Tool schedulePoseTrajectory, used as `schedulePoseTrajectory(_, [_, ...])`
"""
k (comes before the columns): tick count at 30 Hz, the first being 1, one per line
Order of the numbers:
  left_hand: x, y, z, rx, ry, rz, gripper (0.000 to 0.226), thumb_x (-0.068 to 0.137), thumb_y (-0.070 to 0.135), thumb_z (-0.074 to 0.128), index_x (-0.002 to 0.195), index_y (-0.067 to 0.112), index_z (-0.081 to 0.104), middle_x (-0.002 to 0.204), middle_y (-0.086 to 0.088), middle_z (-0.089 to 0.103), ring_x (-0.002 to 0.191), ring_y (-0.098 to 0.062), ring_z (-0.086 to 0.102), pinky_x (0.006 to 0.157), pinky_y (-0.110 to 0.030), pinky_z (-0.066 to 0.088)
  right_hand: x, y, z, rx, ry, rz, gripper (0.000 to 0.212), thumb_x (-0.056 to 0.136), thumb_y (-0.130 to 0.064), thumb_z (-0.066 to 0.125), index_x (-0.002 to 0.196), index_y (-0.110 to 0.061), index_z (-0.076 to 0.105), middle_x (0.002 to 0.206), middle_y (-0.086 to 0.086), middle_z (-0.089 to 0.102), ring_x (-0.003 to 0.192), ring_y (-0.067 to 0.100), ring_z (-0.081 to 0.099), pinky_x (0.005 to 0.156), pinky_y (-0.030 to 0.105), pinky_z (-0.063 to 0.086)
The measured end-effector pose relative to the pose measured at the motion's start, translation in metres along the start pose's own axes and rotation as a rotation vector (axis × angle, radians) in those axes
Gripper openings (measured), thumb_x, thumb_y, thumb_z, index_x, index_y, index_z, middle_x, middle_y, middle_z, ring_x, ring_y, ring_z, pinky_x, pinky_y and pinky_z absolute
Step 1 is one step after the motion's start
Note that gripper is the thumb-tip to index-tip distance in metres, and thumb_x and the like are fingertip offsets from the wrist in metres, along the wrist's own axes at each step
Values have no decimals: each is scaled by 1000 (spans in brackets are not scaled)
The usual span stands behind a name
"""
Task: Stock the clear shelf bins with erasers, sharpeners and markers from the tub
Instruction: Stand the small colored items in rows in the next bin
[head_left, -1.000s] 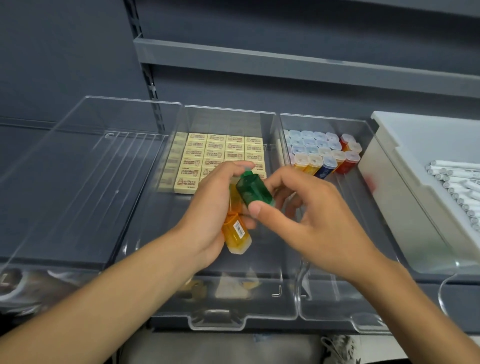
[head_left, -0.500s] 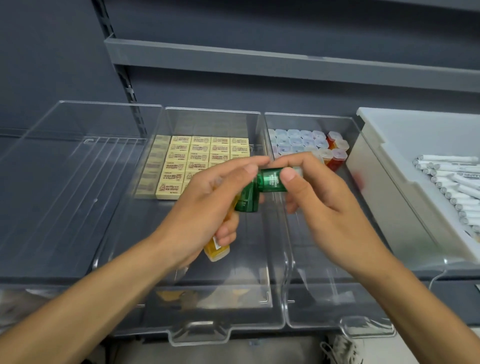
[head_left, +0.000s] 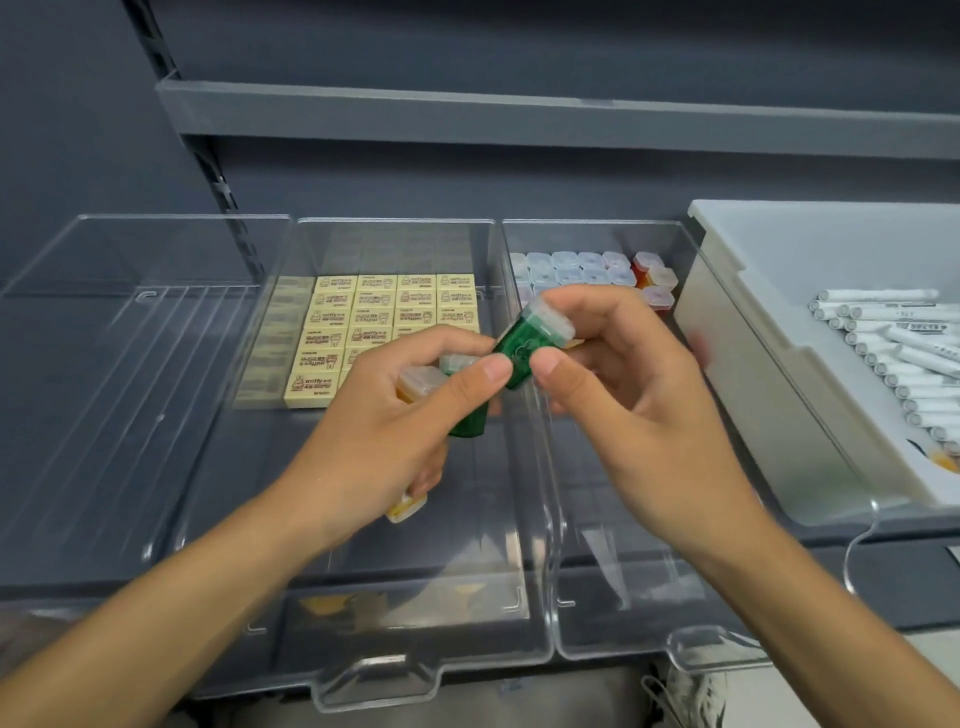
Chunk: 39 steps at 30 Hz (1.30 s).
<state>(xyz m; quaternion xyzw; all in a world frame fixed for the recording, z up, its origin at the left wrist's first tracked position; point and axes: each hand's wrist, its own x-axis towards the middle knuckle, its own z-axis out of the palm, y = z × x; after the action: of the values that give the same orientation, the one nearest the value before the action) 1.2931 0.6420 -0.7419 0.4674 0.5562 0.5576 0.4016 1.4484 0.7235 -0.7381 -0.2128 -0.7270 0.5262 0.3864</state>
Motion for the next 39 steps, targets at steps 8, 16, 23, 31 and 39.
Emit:
schedulePoseTrajectory(8, [-5, 0, 11, 117, -42, 132, 20, 81, 27, 61, 97, 16, 66, 55, 22, 58, 42, 10, 48, 45, -2, 35, 3, -4, -4, -3, 83, 12, 22, 98, -9, 51, 117, -14, 62, 93, -9, 68, 84, 5, 62, 71, 20, 50])
schedulePoseTrajectory(16, [-2, -11, 7, 363, 47, 133, 21, 85, 32, 67, 105, 37, 65, 98, 18, 66, 91, -4, 63, 74, -8, 44, 8, 2, -33, -3, 169, 238, 24, 100, -12, 49, 124, -16, 50, 103, 12, 68, 74, 21, 72, 68, 27, 59])
schedulePoseTrajectory(23, [-5, -12, 14, 383, 62, 129, 44, 81, 23, 56, 119, 45, 53, 101, 17, 61, 75, -10, 57, 68, -27, 45, 22, 17, -68, 161, 291, 456, 15, 96, -8, 52, 109, -14, 57, 104, 8, 69, 81, 19, 65, 64, 26, 53])
schedulePoseTrajectory(31, [-11, -15, 22, 262, -10, 11, 54, 77, 37, 46, 127, 58, 39, 92, 7, 56, 75, -11, 51, 74, -34, 39, 30, 64, -62, -241, 358, 489, 17, 100, -6, 47, 114, -15, 46, 96, 4, 61, 80, 17, 65, 79, 32, 55])
schedulePoseTrajectory(39, [-8, -21, 20, 285, 49, -45, 51, 79, 38, 42, 125, 60, 38, 62, 15, 50, 61, 0, 49, 71, -32, 39, 43, 78, -67, -559, 382, 389, 17, 96, -11, 55, 105, -22, 46, 81, -14, 51, 74, 6, 50, 71, 22, 37])
